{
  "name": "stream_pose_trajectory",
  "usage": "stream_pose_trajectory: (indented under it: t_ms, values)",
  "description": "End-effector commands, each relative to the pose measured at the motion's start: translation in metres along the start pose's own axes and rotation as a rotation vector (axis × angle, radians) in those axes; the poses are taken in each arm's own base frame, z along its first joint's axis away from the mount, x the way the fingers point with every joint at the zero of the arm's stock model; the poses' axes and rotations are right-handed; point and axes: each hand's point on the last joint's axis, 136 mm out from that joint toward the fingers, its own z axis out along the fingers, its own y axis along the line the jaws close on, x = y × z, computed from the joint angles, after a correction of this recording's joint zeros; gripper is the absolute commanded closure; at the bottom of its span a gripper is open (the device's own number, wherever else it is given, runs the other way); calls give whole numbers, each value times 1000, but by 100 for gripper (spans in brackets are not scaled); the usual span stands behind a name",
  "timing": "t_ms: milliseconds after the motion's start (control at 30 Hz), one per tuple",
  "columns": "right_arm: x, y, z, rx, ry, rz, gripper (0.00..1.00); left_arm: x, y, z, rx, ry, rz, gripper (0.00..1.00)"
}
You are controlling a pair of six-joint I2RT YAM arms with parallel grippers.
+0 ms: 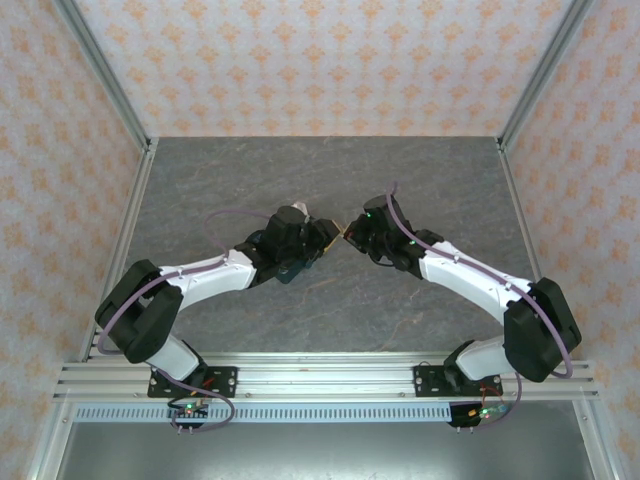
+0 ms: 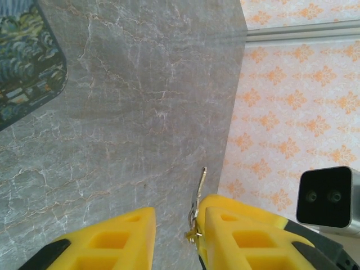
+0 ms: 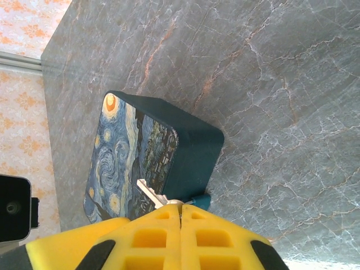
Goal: Unlock the padlock with the key
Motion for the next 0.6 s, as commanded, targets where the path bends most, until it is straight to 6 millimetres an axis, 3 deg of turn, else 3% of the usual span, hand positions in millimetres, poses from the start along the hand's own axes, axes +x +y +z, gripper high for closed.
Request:
stream_pose_trajectory:
  t_ms: [0, 200, 567]
  values:
    - [-4, 2, -1, -12, -12, 12, 100, -4, -20, 3, 46, -28, 5, 72]
    - [-2, 1, 1, -14, -4, 14, 100, -3, -21, 7, 45, -23, 8, 74]
    - [0, -2, 4, -12, 5, 15, 100, -1, -20, 12, 38, -22, 10, 87]
